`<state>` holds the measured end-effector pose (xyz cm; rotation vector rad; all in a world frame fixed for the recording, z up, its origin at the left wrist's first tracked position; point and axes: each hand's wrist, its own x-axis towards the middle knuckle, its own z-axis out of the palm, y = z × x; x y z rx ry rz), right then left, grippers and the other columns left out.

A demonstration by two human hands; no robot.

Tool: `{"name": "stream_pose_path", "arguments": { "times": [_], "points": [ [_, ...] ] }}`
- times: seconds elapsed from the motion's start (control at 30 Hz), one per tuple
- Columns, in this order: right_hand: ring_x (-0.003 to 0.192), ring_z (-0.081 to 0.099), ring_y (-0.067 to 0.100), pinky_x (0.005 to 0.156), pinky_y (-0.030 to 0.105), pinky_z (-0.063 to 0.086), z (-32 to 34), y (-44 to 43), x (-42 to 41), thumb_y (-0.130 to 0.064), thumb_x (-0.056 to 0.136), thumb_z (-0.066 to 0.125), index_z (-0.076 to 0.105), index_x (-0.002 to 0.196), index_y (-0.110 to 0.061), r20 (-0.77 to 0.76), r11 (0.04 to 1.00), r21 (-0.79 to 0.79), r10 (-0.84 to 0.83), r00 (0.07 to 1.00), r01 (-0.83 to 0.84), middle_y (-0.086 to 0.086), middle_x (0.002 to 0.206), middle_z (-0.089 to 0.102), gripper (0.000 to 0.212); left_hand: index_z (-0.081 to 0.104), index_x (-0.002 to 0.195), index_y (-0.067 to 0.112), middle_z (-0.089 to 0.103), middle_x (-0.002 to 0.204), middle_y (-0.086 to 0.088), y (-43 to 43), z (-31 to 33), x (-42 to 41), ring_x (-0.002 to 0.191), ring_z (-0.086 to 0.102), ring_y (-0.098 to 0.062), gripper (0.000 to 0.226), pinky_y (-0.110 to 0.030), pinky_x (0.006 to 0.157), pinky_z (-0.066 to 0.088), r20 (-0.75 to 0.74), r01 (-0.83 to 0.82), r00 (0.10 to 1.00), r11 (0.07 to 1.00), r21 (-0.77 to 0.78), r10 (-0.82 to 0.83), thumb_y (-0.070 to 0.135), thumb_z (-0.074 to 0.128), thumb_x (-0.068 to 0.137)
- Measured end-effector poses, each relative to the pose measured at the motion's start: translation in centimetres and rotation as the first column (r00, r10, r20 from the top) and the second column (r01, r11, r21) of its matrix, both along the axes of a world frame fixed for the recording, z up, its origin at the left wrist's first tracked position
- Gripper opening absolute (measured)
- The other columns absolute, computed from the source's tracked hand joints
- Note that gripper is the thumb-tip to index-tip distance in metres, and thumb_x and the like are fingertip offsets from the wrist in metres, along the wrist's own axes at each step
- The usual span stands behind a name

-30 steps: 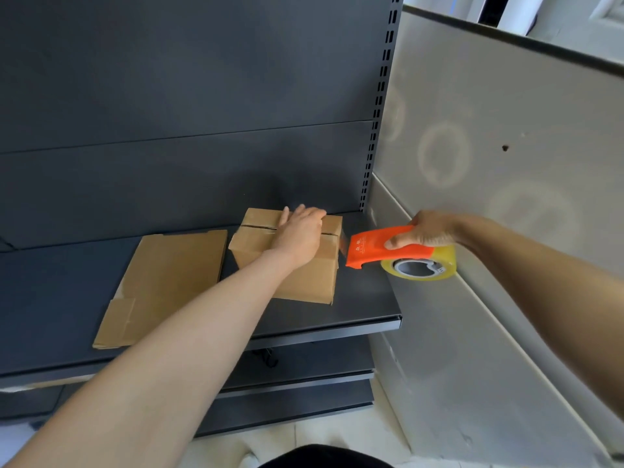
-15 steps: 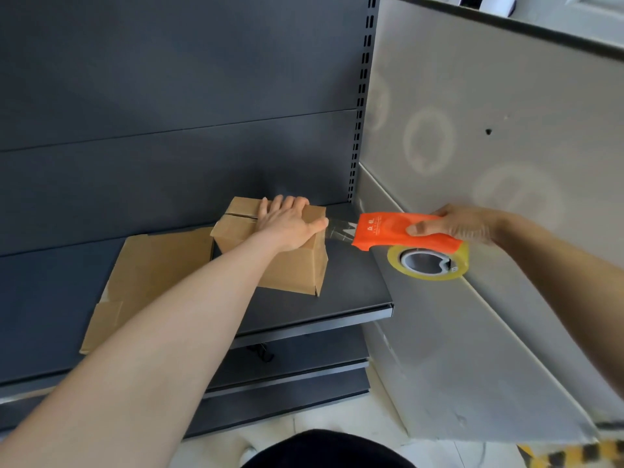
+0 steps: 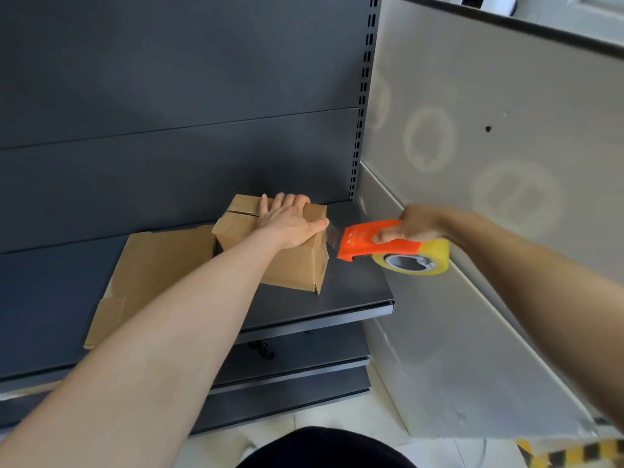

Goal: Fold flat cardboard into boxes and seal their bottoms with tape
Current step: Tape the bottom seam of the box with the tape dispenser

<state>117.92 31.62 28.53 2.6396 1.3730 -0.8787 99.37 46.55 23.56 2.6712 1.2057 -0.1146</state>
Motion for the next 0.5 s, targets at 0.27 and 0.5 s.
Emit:
{"name": "stream_pose_path", "arguments": {
  "times": [0.27,0.5],
  "points": [
    [0.103,0.05,0.029,0.087,0.036,0.038,0.6,3.7,-3.5,-0.064,0.083,0.056,0.051,0.131,-0.008,-0.068,0.996,-0.089,0.004,0.998,-0.01,0.01,0.12,0.053,0.074,0.026,0.145,0.026,0.026,0.154,-0.001,-0.1,-0.2,0.3,0.146,0.01,-0.024,0.077,-0.049,0.117,-0.003,0.016,-0.024,1.0,1.0,0.008,0.024,0.069,0.042,0.083],
    [0.091,0.051,0.026,0.081,0.033,0.042,2.8,5.3,-6.1,-0.053,0.084,0.061,0.06,0.117,-0.011,0.045,0.992,-0.102,0.085,0.995,-0.08,0.006,0.103,0.055,0.054,0.023,0.147,0.024,0.023,0.156,-0.001,-0.3,0.0,0.5,0.147,0.006,-0.025,0.079,-0.047,0.118,-0.001,0.008,-0.021,1.0,1.0,0.0,0.021,0.065,0.046,0.083]
  ]
}}
